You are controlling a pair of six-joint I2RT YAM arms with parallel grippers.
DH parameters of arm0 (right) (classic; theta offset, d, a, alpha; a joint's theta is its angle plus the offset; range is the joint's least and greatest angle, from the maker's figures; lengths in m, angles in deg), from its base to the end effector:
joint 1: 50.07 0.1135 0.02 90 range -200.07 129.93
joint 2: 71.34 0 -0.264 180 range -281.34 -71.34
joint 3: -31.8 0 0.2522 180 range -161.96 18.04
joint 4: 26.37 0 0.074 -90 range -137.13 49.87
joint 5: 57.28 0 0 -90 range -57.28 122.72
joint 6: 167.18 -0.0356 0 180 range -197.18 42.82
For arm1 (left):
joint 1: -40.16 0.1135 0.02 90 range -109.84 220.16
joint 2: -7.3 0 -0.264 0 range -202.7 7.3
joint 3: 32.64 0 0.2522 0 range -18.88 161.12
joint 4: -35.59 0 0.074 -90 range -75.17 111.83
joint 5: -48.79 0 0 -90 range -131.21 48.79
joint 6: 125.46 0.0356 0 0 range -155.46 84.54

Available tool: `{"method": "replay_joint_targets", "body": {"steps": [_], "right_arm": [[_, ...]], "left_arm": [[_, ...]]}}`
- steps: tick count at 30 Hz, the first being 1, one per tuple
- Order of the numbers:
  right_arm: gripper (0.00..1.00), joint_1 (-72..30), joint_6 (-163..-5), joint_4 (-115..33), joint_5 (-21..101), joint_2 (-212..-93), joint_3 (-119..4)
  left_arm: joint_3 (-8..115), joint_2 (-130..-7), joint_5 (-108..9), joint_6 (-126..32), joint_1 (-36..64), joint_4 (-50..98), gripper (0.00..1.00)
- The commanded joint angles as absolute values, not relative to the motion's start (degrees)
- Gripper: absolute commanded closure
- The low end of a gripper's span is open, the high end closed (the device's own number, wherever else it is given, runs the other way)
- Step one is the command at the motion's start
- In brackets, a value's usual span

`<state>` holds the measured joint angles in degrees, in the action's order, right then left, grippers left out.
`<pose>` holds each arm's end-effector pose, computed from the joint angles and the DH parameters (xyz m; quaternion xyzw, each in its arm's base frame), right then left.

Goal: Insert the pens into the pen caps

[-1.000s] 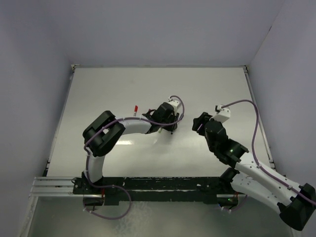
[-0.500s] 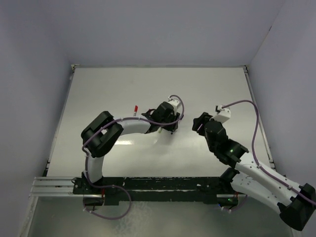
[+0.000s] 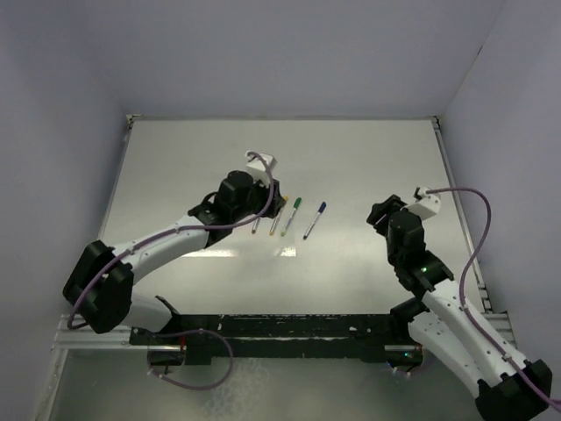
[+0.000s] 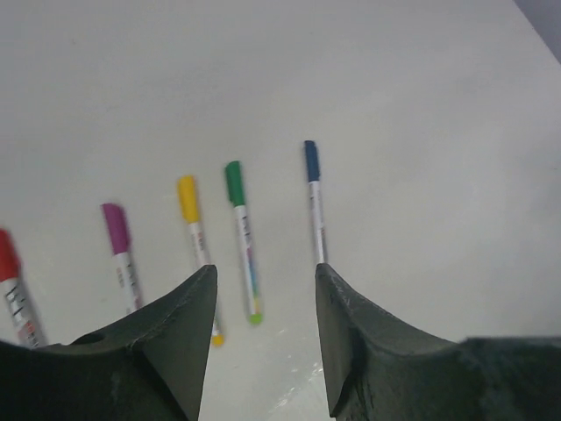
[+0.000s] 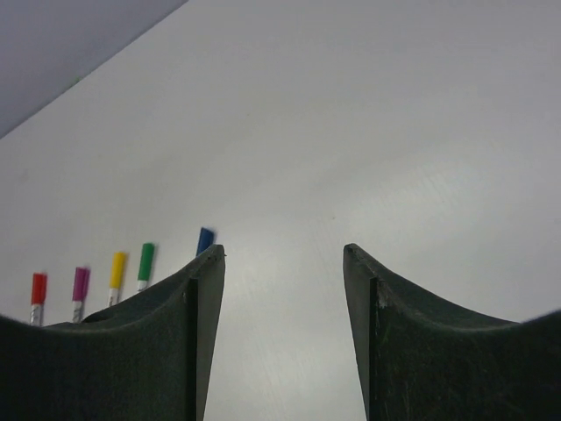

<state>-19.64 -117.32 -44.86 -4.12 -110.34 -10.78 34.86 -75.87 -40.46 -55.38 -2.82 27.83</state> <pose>0.1536 0.0655 0.2690 0.2555 0.7333 0.1295 0.6167 0.2432 -0.2260 0.2639 0.1636 0.8198 -0.2817 0.4710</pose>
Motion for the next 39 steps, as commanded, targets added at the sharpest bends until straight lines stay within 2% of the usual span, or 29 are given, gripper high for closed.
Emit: {"method": "replay_joint_targets", "body": {"steps": [1, 7, 13, 16, 21, 23, 24, 39], "right_arm": [[0.41, -30.6, -114.7, -42.0, 3.9, -108.9, -10.0], [0.41, -41.5, -112.8, -39.4, 9.9, -112.2, -11.8], [0.41, -60.0, -115.3, -34.1, 27.0, -116.3, -11.1], [0.41, -64.9, -117.3, -32.0, 33.5, -118.1, -10.2], [0.40, -65.6, -117.0, -31.3, 33.0, -117.7, -9.5], [0.40, -65.6, -116.6, -31.4, 32.5, -117.0, -9.2], [0.39, -65.6, -116.4, -31.7, 32.3, -116.7, -9.2], [0.33, -65.6, -116.4, -33.4, 32.2, -115.9, -8.9]], "left_arm": [[27.9, -68.6, -40.0, -54.5, 4.2, 27.2, 0.48], [22.1, -60.3, -41.1, -54.5, 14.2, 23.9, 0.45], [16.0, -52.8, -39.6, -57.6, 21.5, 25.2, 0.41], [15.0, -50.8, -37.0, -57.3, 21.8, 24.8, 0.36], [14.2, -48.7, -32.9, -59.4, 21.8, 22.4, 0.20], [14.0, -47.2, -30.5, -60.7, 21.8, 21.2, 0.03], [13.8, -46.5, -29.7, -61.3, 21.7, 20.9, 0.00], [10.2, -38.1, -24.2, -62.3, 21.8, 23.3, 0.01]]}}
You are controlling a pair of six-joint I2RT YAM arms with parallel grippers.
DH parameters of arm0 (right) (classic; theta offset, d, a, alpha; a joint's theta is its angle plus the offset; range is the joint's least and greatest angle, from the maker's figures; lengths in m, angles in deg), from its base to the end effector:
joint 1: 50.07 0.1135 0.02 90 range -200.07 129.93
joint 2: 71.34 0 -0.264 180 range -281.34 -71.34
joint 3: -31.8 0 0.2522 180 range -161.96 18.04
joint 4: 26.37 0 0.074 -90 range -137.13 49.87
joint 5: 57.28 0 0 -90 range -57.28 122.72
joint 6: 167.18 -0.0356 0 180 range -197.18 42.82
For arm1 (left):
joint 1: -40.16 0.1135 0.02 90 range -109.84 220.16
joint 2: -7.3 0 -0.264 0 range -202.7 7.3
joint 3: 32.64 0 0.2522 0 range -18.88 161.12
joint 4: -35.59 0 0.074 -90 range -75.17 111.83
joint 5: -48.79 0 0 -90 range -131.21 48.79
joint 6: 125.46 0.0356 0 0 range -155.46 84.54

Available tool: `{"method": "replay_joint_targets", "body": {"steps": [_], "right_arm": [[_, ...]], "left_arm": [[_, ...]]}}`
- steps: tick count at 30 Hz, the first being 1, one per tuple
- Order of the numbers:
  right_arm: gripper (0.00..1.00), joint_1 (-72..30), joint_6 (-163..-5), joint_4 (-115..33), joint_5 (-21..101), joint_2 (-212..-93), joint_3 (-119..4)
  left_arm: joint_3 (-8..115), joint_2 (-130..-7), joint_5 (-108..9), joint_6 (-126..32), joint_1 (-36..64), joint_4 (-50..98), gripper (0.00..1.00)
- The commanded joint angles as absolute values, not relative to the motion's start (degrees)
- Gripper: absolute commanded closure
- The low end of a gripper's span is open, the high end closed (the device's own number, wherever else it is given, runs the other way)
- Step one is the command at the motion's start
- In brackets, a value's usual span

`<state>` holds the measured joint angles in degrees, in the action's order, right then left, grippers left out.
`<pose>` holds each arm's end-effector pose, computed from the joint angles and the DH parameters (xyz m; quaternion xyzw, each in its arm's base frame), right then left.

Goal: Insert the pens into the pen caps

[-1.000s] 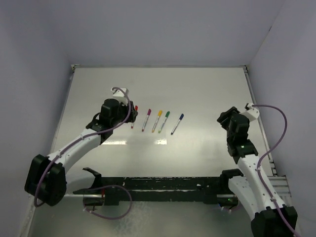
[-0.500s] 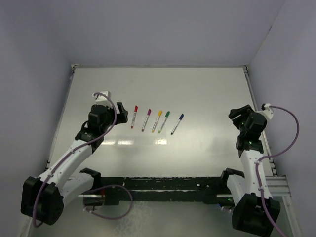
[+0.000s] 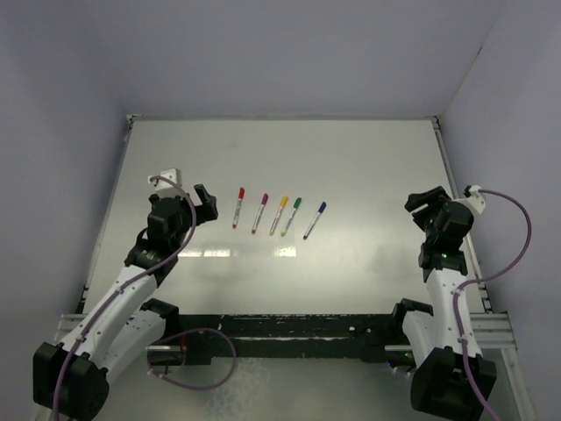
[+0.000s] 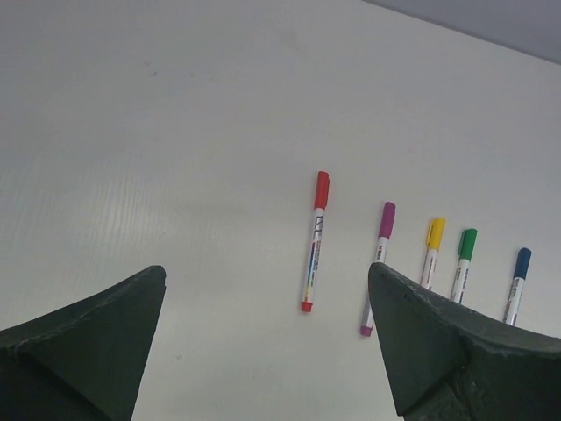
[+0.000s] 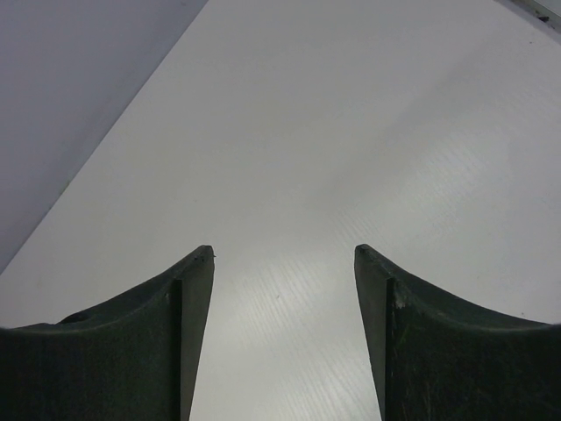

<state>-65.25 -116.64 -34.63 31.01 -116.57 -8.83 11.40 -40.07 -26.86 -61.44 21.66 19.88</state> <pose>0.1853 -0.0514 0.2563 0.3671 0.6903 0.1197 0.6119 0.1882 -0.0537 0.2577 -0.1250 0.8015 -0.1238 0.5715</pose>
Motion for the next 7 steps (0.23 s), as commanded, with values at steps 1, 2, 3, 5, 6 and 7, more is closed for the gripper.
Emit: {"method": "replay_joint_targets", "body": {"steps": [1, 2, 3, 5, 6, 7], "right_arm": [[0.33, -65.6, -116.4, -33.4, 32.2, -115.9, -8.8], [0.33, -65.6, -116.4, -33.4, 32.2, -115.9, -8.8], [0.33, -65.6, -116.3, -33.5, 32.2, -115.8, -8.7], [0.33, -65.6, -116.2, -33.6, 32.2, -115.7, -8.6], [0.32, -65.6, -116.2, -33.7, 32.2, -115.7, -8.5], [0.32, -65.6, -116.2, -33.7, 32.2, -115.6, -8.3]], "left_arm": [[10.0, -38.1, -23.8, -62.7, 21.7, 23.3, 0.01], [9.9, -38.2, -23.7, -62.8, 21.7, 23.3, 0.01], [9.9, -38.3, -23.6, -62.6, 21.7, 23.3, 0.01], [10.1, -38.5, -24.2, -62.3, 21.7, 23.5, 0.01], [10.3, -38.4, -24.4, -62.2, 21.7, 23.5, 0.01], [10.4, -38.4, -24.6, -61.8, 21.8, 23.4, 0.01]]}}
